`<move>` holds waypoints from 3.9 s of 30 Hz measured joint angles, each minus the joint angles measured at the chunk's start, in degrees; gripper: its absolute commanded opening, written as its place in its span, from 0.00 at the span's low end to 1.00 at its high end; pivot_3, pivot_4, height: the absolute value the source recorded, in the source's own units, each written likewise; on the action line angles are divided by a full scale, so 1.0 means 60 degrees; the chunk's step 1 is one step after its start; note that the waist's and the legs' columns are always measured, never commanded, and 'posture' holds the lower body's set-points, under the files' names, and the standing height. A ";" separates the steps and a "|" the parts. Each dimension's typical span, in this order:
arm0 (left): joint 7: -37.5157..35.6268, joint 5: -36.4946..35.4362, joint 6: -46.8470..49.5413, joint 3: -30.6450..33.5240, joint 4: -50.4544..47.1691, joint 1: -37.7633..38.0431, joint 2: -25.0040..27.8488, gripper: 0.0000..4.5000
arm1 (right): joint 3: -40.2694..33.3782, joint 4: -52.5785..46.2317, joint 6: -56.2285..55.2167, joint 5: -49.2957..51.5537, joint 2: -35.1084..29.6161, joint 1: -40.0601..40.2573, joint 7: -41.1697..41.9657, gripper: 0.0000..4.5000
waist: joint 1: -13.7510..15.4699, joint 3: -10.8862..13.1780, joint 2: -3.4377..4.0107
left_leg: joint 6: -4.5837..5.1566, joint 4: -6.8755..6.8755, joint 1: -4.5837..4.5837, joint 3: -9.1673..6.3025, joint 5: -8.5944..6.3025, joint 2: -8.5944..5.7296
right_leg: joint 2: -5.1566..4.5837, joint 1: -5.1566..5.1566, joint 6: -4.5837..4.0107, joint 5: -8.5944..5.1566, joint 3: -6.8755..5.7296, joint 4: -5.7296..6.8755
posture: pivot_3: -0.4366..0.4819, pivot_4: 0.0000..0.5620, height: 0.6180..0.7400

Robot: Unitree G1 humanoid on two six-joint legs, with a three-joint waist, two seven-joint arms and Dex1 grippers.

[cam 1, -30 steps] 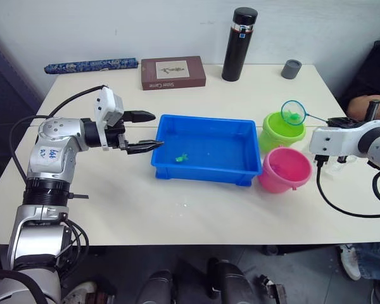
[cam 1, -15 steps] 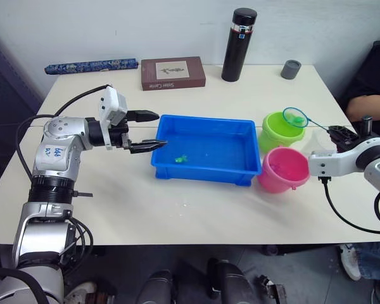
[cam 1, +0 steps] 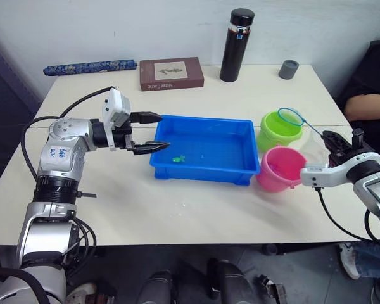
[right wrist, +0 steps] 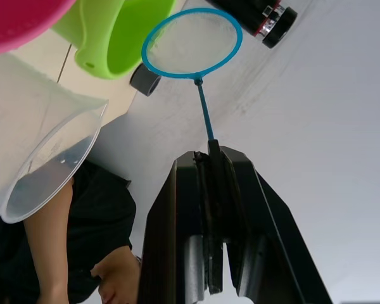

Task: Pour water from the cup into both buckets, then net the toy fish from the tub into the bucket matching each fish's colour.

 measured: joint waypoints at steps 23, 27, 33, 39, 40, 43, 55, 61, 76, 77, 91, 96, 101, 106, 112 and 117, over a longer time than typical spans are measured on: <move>0.1662 -0.0877 0.2361 0.2090 -0.3672 0.3887 0.1820 0.99 | 0.2322 0.0376 0.6921 0.9370 0.2190 -0.6325 0.8153 0.00 | -0.0018 -0.0001 -0.0004 | 0.0011 0.0039 -0.0022 -0.0062 -0.0013 0.0017 | -0.0026 0.0002 -0.0007 -0.0003 0.0005 0.0003 | 0.48 0.27 1.00; 0.2008 -0.1144 0.2880 0.2489 -0.4442 0.4513 0.2096 0.99 | 0.3180 0.1362 0.8046 0.9423 0.3052 -0.7288 0.8229 0.00 | -0.0021 -0.0003 -0.0006 | 0.0010 0.0041 -0.0026 -0.0064 -0.0013 0.0012 | -0.0031 -0.0003 -0.0009 -0.0004 0.0005 0.0005 | 0.48 0.27 1.00; 0.2420 -0.1461 0.3271 0.3016 -0.5270 0.5179 0.2166 0.99 | 0.4217 0.2457 0.8948 0.9423 0.3915 -0.8445 0.8255 0.00 | -0.0007 -0.0003 -0.0006 | 0.0008 0.0038 -0.0034 -0.0069 -0.0014 0.0012 | -0.0031 -0.0008 -0.0011 -0.0005 -0.0003 0.0003 | 0.48 0.27 1.00; 0.2739 -0.1604 0.3479 0.3189 -0.5727 0.5481 0.2167 0.99 | 0.4833 0.2981 0.9584 0.9422 0.4253 -0.8947 0.8242 0.00 | -0.0013 -0.0003 -0.0006 | 0.0008 0.0038 -0.0033 -0.0070 -0.0015 0.0009 | -0.0034 -0.0007 -0.0012 -0.0005 -0.0004 0.0001 | 0.48 0.27 1.00; 0.2795 -0.1643 0.3531 0.3223 -0.5786 0.5540 0.2168 0.99 | 0.4869 0.3052 0.9645 0.9425 0.4346 -0.8947 0.8220 0.00 | -0.0022 -0.0003 -0.0006 | 0.0008 0.0038 -0.0033 -0.0070 -0.0015 0.0009 | -0.0034 -0.0007 -0.0012 -0.0005 -0.0004 0.0002 | 0.48 0.27 1.00; 0.2905 -0.1778 0.3654 0.3374 -0.6070 0.5670 0.2170 0.99 | 0.4899 0.3108 0.9787 0.9492 0.4691 -0.8946 0.8143 0.00 | -0.0053 -0.0003 -0.0006 | 0.0005 0.0037 -0.0032 -0.0071 -0.0016 0.0011 | -0.0031 -0.0009 -0.0012 -0.0005 -0.0004 0.0003 | 0.48 0.27 1.00; 0.3014 -0.2237 0.4136 0.3750 -0.6493 0.6009 0.2574 0.99 | 0.4044 0.3802 0.9858 0.9895 0.6460 -0.8871 0.6542 0.00 | -0.0242 -0.0005 -0.0008 | 0.0002 0.0028 -0.0032 -0.0073 -0.0016 0.0010 | -0.0032 -0.0011 -0.0012 -0.0005 -0.0006 0.0002 | 0.48 0.27 1.00; 0.3016 -0.2262 0.4146 0.3683 -0.6474 0.5881 0.2591 0.99 | 0.2953 0.3757 1.0524 1.0662 0.6831 -0.8873 0.6141 0.00 | -0.0222 -0.0004 -0.0008 | 0.0003 0.0026 -0.0034 -0.0077 -0.0016 0.0010 | -0.0033 -0.0010 -0.0012 -0.0006 -0.0007 0.0001 | 0.48 0.27 1.00; 0.2398 -0.1864 0.3109 0.2131 -0.4795 0.3828 0.2526 0.99 | 0.1312 0.1900 1.1647 1.2053 0.5452 -0.8016 0.5505 0.00 | -0.0231 -0.0005 -0.0008 | 0.0004 0.0001 -0.0033 -0.0077 -0.0015 0.0007 | -0.0031 -0.0011 -0.0012 -0.0005 -0.0009 -0.0016 | 0.48 0.27 1.00; 0.2344 -0.1845 0.3077 0.2043 -0.4754 0.3748 0.2526 0.99 | 0.1231 0.1849 1.1618 1.2079 0.5397 -0.7921 0.5463 0.00 | -0.0236 -0.0004 -0.0008 | 0.0004 -0.0001 -0.0033 -0.0075 -0.0015 0.0007 | -0.0031 -0.0011 -0.0012 -0.0005 -0.0008 -0.0017 | 0.48 0.27 1.00; 0.2117 -0.1294 0.2167 0.0640 -0.4283 0.2860 0.1240 0.99 | -0.1604 0.0202 1.1338 1.3005 0.3363 -0.6370 0.4837 0.00 | 0.0006 -0.0004 -0.0009 | 0.0007 -0.0015 -0.0031 -0.0072 -0.0010 0.0002 | -0.0031 -0.0008 -0.0009 -0.0004 -0.0010 -0.0026 | 0.48 0.27 1.00; 0.1944 -0.1116 0.1659 0.0416 -0.3626 0.2223 0.0722 0.99 | -0.2243 0.0826 1.0801 1.2833 0.2289 -0.6091 0.4512 0.00 | 0.0031 -0.0004 -0.0009 | 0.0008 -0.0016 -0.0028 -0.0066 -0.0008 -0.0003 | -0.0032 -0.0002 -0.0009 -0.0004 -0.0008 -0.0030 | 0.48 0.27 1.00; 0.1713 -0.1012 0.1460 -0.0050 -0.3258 0.1828 0.0253 0.99 | -0.2198 0.1824 0.9256 1.2103 0.1227 -0.5428 0.4279 0.00 | 0.0017 -0.0004 -0.0009 | 0.0007 -0.0021 -0.0028 -0.0055 -0.0005 0.0000 | -0.0023 -0.0007 -0.0009 -0.0004 -0.0004 -0.0028 | 0.48 0.27 1.00; 0.1477 -0.0940 0.1319 -0.0009 -0.2948 0.1633 0.0283 0.99 | -0.1376 0.2152 0.7421 1.0997 0.0462 -0.4539 0.4247 0.00 | 0.0000 -0.0005 -0.0008 | 0.0006 -0.0024 -0.0017 -0.0036 -0.0002 0.0001 | -0.0019 -0.0006 -0.0008 -0.0004 0.0008 -0.0024 | 0.48 0.27 1.00; 0.1285 -0.0788 0.1210 -0.0019 -0.2498 0.1399 0.0233 0.99 | -0.0060 0.1738 0.5113 0.9531 0.0095 -0.4099 0.4234 0.00 | 0.0023 -0.0005 -0.0007 | 0.0005 -0.0024 -0.0017 -0.0036 -0.0001 0.0003 | -0.0019 -0.0007 -0.0008 -0.0004 0.0005 -0.0025 | 0.48 0.27 1.00; 0.1104 -0.0734 0.1126 -0.0126 -0.2217 0.1260 0.0118 0.99 | 0.0941 0.1574 0.3566 0.7946 -0.0180 -0.3869 0.4104 0.00 | 0.0053 -0.0005 -0.0008 | 0.0005 -0.0020 -0.0021 -0.0036 -0.0001 -0.0001 | -0.0021 -0.0006 -0.0007 -0.0003 0.0004 -0.0028 | 0.48 0.27 1.00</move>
